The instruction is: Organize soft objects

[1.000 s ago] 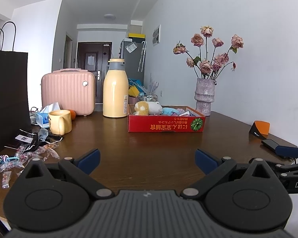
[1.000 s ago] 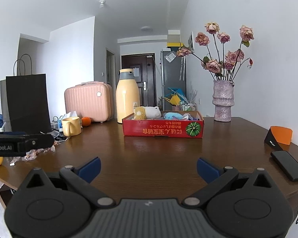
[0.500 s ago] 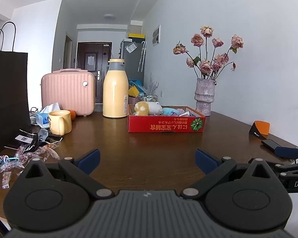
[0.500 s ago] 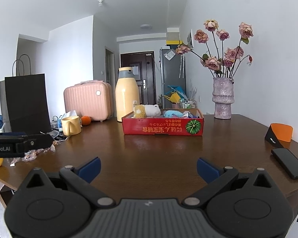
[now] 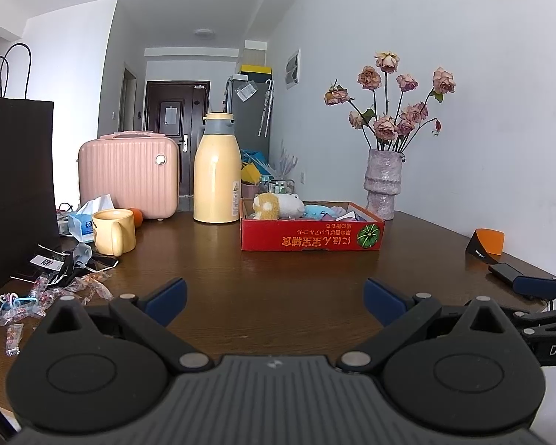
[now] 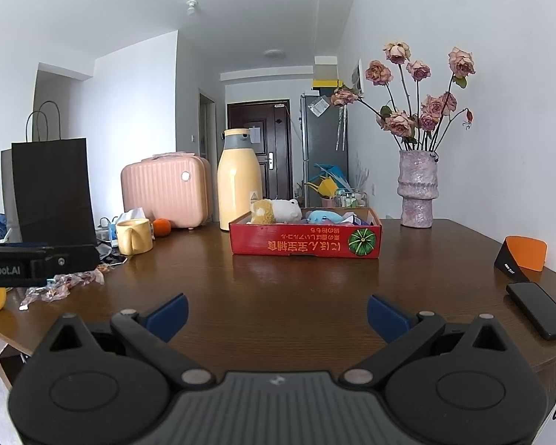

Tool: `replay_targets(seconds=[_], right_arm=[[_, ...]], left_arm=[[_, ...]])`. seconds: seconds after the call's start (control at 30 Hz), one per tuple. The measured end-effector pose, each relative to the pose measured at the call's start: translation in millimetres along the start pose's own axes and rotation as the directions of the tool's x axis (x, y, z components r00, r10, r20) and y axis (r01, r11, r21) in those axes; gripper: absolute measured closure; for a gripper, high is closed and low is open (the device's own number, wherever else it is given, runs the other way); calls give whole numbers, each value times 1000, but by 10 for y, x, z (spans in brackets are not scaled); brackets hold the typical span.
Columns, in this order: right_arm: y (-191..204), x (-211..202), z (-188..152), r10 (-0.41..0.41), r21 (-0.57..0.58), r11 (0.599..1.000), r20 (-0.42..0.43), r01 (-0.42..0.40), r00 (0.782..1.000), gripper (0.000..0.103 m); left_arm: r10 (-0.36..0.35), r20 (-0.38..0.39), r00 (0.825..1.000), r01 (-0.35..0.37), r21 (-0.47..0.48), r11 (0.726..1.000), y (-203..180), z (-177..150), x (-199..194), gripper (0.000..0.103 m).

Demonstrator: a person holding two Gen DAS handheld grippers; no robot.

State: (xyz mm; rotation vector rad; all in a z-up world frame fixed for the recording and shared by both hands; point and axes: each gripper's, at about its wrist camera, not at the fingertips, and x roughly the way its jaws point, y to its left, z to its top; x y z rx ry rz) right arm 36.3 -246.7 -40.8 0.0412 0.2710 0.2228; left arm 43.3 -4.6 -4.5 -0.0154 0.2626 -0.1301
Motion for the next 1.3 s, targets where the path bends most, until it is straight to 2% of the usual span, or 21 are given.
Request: replay_targets(seconds=[1.1,1.3], right_arm=[[-31,30,-18,-3,10,1000,-12,3,1000,0],[-35,43,-19,-3,8,1000,-17,3,1000,0]], left_arm=[[-11,9,1000,11,5,1000,-17,-11,4,0],[23,18,1000,-24,10,1000,-39,-22,13,0]])
